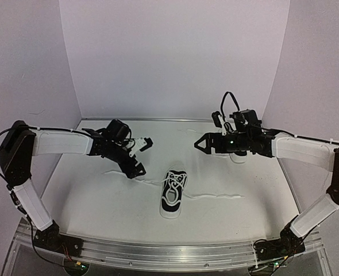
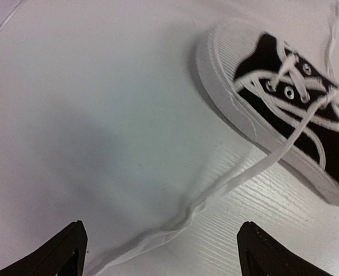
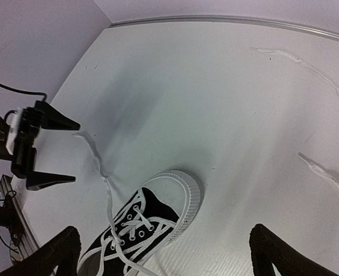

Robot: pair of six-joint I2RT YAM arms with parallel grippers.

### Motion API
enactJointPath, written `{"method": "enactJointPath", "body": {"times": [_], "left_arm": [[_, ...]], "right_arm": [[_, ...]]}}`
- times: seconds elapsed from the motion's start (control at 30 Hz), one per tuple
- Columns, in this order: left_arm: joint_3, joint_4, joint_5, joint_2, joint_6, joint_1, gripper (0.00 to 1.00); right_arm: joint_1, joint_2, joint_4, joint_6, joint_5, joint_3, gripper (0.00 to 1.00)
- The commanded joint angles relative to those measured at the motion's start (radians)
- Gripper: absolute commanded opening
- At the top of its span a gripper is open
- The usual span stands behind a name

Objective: Tie the shoes

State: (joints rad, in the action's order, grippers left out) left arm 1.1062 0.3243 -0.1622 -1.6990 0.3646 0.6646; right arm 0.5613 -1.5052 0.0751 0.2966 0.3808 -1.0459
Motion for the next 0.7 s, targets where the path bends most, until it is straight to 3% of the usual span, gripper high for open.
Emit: {"method": "enactJointPath", "body": {"times": [0.0, 0.23, 0.43, 0.67], "left_arm": [[0.045, 0.050, -0.088, -0.054, 0.235, 0.020, 0.88], [0.093, 0.024, -0.167, -0.120, 0.346, 0.029, 0.75], [0.162, 0.070, -0.154, -0.191, 0.409, 0.029, 0.52], [0.197, 0.087, -0.171, -0.238, 0.445, 0.031, 0.46]], "right_arm": [[-0.001, -0.019, -0.046, -0.002, 0.052, 0.012, 0.98], [-0.001, -0.004, -0.056, 0.005, 0.049, 0.033, 0.98], [-0.003, 0.015, -0.058, 0.009, 0.044, 0.051, 0.98], [-0.011, 0.026, -0.063, 0.010, 0.040, 0.069, 0.98]]}}
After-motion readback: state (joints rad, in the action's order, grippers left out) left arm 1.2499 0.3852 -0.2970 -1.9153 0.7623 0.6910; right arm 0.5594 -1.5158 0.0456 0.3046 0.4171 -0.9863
